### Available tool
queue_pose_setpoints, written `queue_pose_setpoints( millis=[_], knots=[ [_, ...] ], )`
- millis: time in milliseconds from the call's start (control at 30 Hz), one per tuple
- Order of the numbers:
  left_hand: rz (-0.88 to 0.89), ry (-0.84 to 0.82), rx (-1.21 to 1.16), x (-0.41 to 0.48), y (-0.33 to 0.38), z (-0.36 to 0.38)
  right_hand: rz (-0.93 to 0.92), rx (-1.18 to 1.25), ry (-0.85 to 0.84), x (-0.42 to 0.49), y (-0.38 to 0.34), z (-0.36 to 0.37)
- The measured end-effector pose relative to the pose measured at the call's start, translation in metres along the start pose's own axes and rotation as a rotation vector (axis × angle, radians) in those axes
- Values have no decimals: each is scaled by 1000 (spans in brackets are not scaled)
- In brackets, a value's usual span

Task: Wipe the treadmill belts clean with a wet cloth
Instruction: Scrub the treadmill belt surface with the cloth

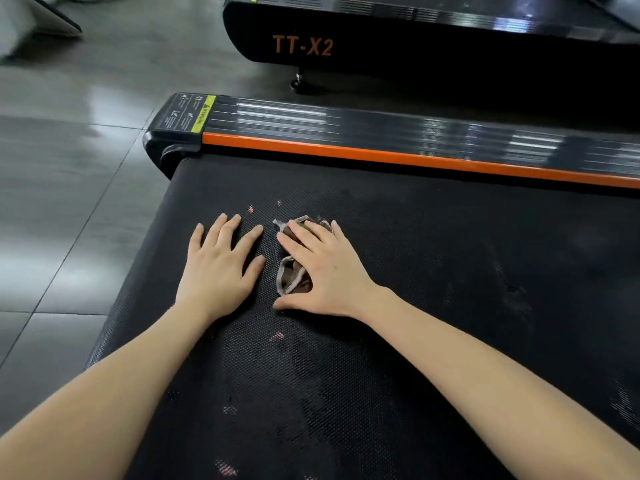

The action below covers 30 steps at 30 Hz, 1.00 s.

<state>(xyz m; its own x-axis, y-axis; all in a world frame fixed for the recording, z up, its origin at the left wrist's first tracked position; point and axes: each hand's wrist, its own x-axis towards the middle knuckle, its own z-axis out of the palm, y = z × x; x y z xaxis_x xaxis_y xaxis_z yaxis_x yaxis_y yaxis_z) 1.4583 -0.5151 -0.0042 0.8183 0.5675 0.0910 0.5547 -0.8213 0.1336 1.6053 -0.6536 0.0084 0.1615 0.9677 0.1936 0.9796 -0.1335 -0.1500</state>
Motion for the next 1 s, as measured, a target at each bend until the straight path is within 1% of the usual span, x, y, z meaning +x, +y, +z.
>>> queue_pose_setpoints(
  millis=[133,233,300,433,500,567,600,633,733,767,833,867,900,1000],
  knots=[
    [-1,0,-9,0,0,0,-1,72,255,10,5,14],
    [6,4,-21,-1,0,0,56,61,282,16,27,8],
    [7,3,-25,-1,-1,0,180,23,302,17,60,-2],
    [7,21,-24,-1,-1,2,543,-4,218,12,122,-19],
    [9,30,-16,-1,-1,4,682,-12,277,23,126,-16],
    [11,34,-14,0,-1,4,792,-13,341,45,110,-11],
    [12,35,-13,0,-1,4,783,2,352,58,95,-8],
    [14,35,-12,0,-2,4,720,31,355,69,76,-4],
    [28,41,-18,1,-3,5,336,107,298,86,13,16],
    [31,42,-20,0,-4,5,250,129,278,85,4,18],
    [35,47,-18,0,-5,5,160,99,279,80,19,11],
    [38,48,-20,0,-5,6,180,62,289,76,37,5],
    [40,50,-25,0,-6,6,265,35,310,72,58,-1],
    [31,68,-35,-1,-5,9,679,31,347,57,116,-17]
  ],
)
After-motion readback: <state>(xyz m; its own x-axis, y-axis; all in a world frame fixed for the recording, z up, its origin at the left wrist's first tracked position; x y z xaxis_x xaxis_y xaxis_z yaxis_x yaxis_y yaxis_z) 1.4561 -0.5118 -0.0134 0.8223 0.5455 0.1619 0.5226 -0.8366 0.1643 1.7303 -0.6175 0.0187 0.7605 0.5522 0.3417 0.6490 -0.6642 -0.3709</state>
